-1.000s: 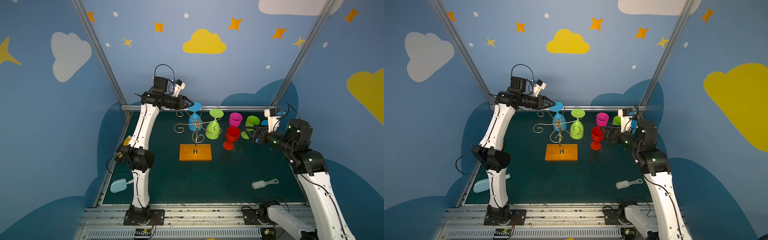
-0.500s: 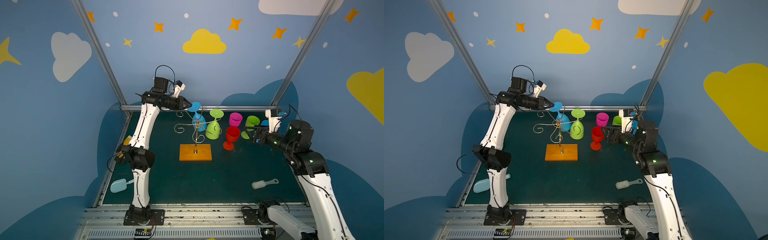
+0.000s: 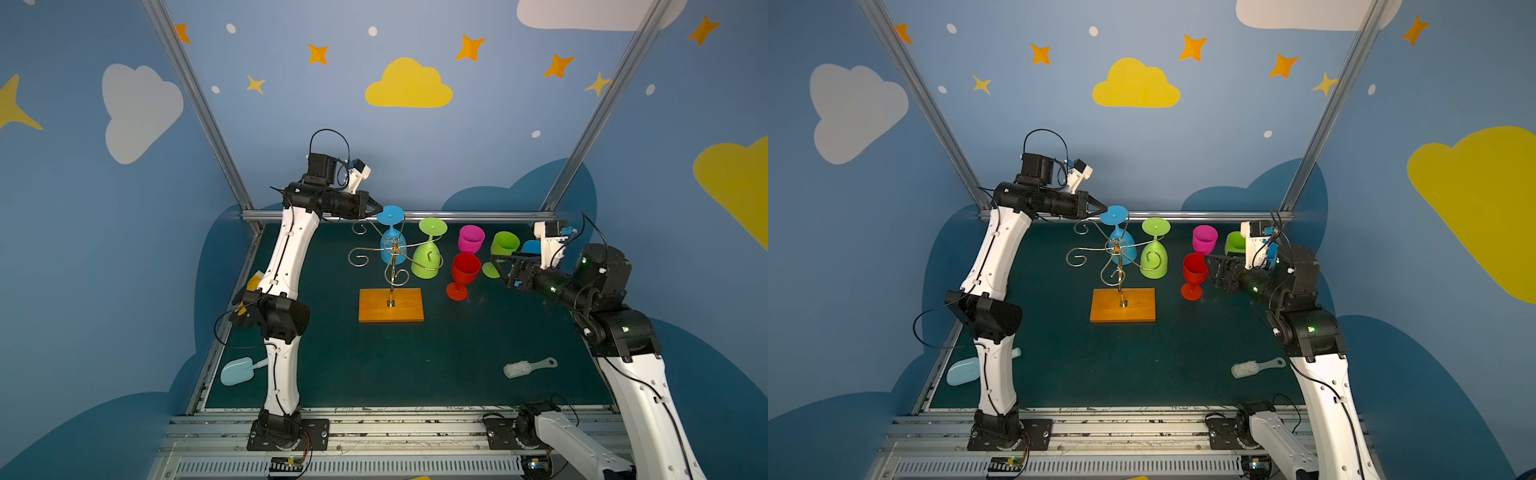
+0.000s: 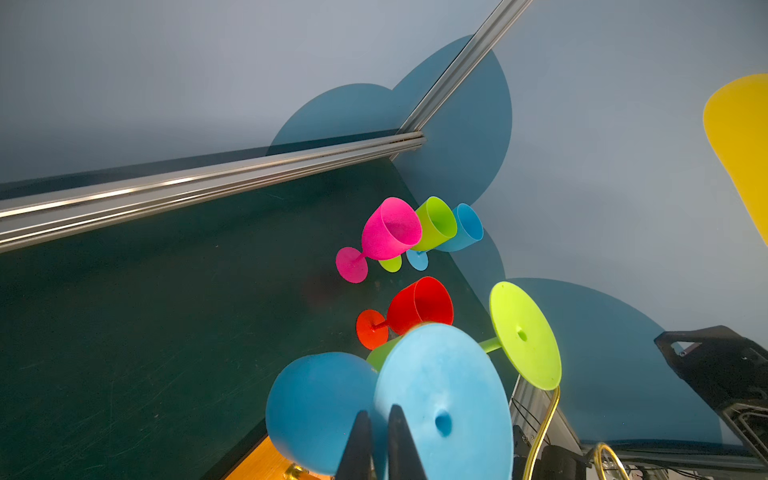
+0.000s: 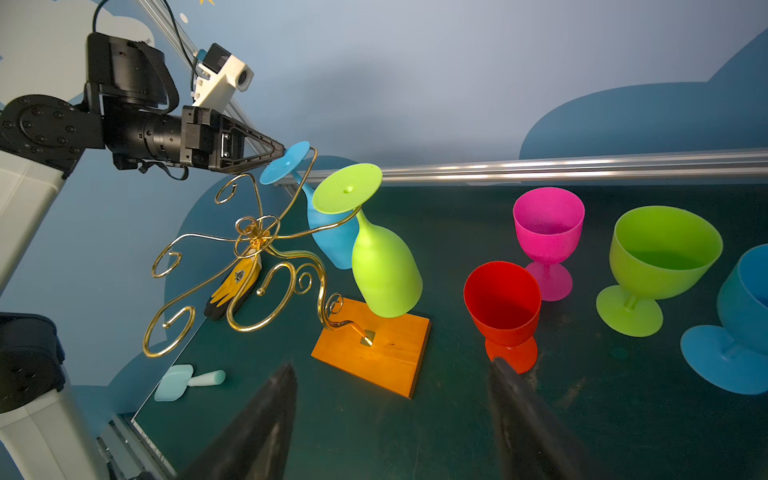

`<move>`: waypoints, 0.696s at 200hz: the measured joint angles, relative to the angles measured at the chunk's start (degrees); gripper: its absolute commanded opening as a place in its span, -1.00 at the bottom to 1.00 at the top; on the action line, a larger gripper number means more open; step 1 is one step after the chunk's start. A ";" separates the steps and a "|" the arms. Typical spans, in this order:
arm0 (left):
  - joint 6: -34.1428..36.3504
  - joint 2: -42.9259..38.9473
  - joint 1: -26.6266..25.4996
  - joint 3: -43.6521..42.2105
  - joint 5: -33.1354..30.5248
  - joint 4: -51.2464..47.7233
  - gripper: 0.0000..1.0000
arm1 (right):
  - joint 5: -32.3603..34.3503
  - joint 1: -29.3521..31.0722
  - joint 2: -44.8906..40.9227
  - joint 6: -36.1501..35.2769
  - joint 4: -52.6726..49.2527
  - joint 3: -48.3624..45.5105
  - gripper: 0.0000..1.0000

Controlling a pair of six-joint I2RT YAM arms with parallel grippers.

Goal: Take the wine glass off the wine glass rack
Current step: 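Reach the left gripper to the blue glass foot on the rack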

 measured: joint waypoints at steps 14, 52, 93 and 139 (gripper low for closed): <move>-0.28 0.00 0.02 0.00 0.02 0.15 -0.91 | 0.07 0.00 0.00 -0.07 0.00 -0.02 0.44; -0.79 0.00 0.35 0.00 0.63 0.44 -0.95 | 0.24 0.00 -0.31 -0.15 0.02 -0.52 0.45; -1.97 0.00 0.66 0.00 1.64 0.52 -0.93 | 0.26 0.00 -0.31 -0.15 0.02 -0.55 0.45; -2.75 0.00 0.76 0.00 2.51 0.76 0.08 | 0.28 0.00 -0.31 -0.15 0.02 -0.55 0.45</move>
